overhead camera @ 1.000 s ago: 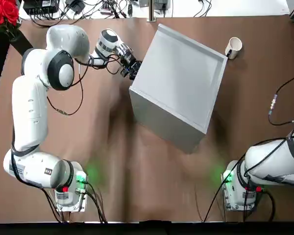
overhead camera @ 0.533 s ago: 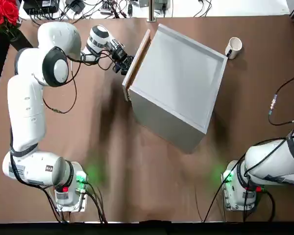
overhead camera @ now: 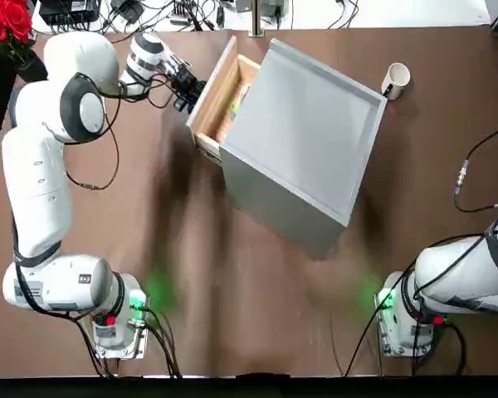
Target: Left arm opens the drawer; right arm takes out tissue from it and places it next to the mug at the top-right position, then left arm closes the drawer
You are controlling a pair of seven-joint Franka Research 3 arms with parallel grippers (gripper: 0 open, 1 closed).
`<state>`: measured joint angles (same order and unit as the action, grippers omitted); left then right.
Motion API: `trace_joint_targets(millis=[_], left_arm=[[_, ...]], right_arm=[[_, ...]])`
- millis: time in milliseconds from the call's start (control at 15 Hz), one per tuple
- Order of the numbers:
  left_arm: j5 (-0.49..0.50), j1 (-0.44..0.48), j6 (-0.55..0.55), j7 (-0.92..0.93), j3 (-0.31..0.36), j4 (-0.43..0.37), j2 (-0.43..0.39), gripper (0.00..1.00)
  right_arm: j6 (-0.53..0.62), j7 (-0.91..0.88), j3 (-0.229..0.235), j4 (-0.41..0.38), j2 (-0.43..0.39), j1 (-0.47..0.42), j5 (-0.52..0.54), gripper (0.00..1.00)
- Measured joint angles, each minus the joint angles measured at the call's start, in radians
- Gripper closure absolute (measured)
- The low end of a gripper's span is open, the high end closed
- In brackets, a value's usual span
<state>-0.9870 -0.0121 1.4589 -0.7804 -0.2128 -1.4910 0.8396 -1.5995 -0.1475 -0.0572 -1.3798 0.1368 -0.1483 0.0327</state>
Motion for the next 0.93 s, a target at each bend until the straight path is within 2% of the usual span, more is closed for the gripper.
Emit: trace_joint_targets(millis=[600,800,933], left_arm=[[0.066,0.117,-0.007,0.000,-0.001,0.059,0.000,0.99],[0.052,0.179,-0.096,-0.016,-0.017,0.120,-0.023,0.99],[0.058,0.225,-0.119,-0.024,-0.018,0.133,-0.054,0.99]], right_arm=[[0.000,0.001,-0.009,0.000,0.000,0.066,-0.002,0.00],[0.000,0.001,-0.010,0.000,0.000,0.075,-0.004,0.00],[0.000,0.000,-0.012,0.000,0.000,0.107,-0.006,0.00]])
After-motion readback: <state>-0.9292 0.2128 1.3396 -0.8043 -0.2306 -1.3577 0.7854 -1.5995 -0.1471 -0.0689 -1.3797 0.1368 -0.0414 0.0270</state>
